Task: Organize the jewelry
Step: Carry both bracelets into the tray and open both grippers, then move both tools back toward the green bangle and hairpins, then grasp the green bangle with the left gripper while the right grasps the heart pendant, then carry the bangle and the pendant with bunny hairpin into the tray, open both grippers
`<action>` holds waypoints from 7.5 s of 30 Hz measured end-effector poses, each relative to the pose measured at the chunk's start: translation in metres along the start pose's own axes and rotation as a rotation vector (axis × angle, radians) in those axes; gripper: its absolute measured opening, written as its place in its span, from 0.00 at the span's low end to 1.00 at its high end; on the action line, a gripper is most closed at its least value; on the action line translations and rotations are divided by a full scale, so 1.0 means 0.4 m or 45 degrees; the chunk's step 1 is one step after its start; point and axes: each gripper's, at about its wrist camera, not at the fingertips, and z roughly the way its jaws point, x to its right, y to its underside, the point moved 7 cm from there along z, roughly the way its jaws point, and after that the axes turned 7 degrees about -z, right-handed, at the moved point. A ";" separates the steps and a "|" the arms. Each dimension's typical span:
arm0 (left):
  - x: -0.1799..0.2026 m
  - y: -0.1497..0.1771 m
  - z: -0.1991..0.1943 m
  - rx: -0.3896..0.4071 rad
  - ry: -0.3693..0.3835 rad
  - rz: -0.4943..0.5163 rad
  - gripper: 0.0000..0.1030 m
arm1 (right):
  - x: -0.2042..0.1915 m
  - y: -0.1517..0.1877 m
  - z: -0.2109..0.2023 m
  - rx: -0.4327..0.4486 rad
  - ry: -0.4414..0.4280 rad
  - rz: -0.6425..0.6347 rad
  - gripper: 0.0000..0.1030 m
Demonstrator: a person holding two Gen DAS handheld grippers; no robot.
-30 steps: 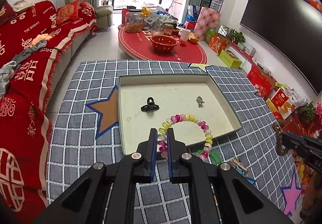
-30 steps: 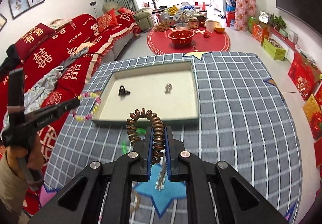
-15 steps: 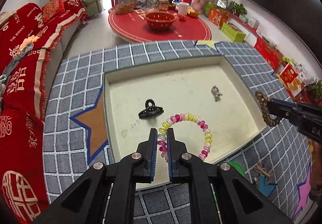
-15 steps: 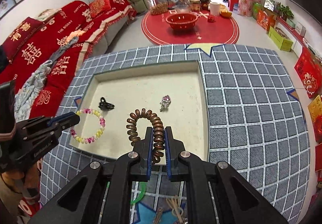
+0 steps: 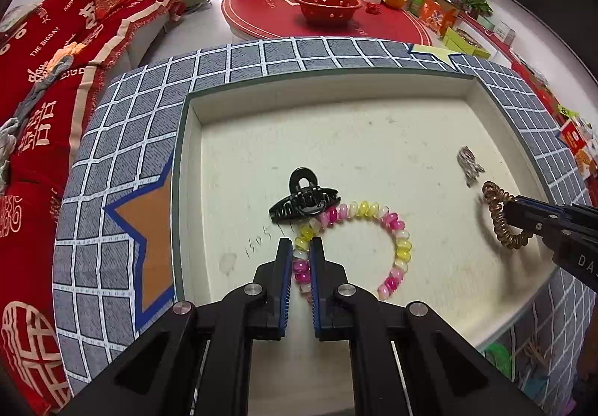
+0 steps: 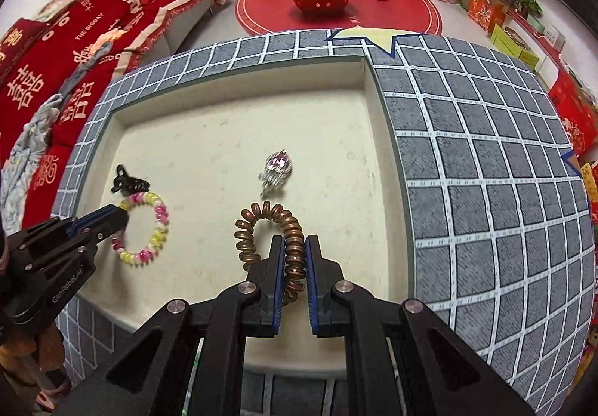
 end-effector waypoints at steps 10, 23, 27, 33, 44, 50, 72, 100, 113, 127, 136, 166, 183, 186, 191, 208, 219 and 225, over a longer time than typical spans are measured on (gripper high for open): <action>0.005 -0.028 0.014 0.148 -0.161 0.049 0.21 | 0.039 -0.045 0.032 0.084 0.066 0.068 0.12; 0.012 -0.013 -0.026 0.273 -0.242 0.112 0.22 | 0.021 -0.042 -0.005 0.174 0.041 0.070 0.59; 0.016 -0.015 -0.023 0.257 -0.208 0.108 0.22 | 0.017 -0.048 -0.034 0.214 0.000 0.105 0.67; 0.021 -0.016 -0.018 0.255 -0.168 0.087 0.22 | 0.012 -0.041 -0.082 0.254 -0.031 0.121 0.67; 0.006 -0.040 -0.076 0.356 -0.198 0.022 1.00 | 0.015 0.000 -0.151 0.303 -0.076 0.145 0.74; 0.016 -0.039 -0.153 0.413 -0.170 0.036 1.00 | 0.022 0.013 -0.214 0.376 -0.134 0.194 0.87; 0.033 0.187 -0.291 0.344 0.064 -0.010 1.00 | 0.048 0.180 -0.499 0.586 -0.182 0.241 1.00; 0.085 0.306 -0.188 0.160 -0.011 0.058 1.00 | 0.073 0.426 -0.269 0.162 0.118 -0.021 0.98; 0.110 0.286 -0.136 0.132 -0.025 0.084 1.00 | 0.024 0.382 -0.178 -0.005 0.142 -0.282 0.70; 0.148 0.268 -0.107 0.113 -0.008 0.120 0.91 | -0.019 0.353 -0.136 -0.095 0.079 -0.364 0.41; 0.195 0.280 -0.115 0.103 0.077 0.166 0.40 | -0.043 0.361 -0.138 -0.108 0.068 -0.404 0.19; 0.130 0.261 -0.205 0.256 0.043 0.095 1.00 | 0.029 0.355 -0.175 -0.036 -0.061 -0.066 0.44; 0.202 0.268 -0.111 0.104 0.118 0.233 0.35 | -0.032 0.356 -0.134 -0.094 0.110 -0.264 0.15; 0.205 0.272 -0.117 0.100 0.126 0.247 0.22 | -0.027 0.361 -0.146 -0.056 0.120 -0.251 0.08; 0.179 0.275 -0.144 0.124 0.162 0.176 0.22 | -0.003 0.348 -0.184 0.008 0.064 -0.157 0.08; 0.085 0.155 -0.344 0.311 0.156 0.112 0.22 | 0.019 0.230 -0.319 0.227 -0.084 0.003 0.08; 0.033 -0.011 -0.354 0.370 0.061 0.083 0.22 | 0.002 0.032 -0.322 0.289 -0.128 0.011 0.08; 0.001 -0.056 -0.239 0.299 0.021 0.031 0.22 | 0.003 -0.032 -0.250 0.261 -0.124 0.018 0.08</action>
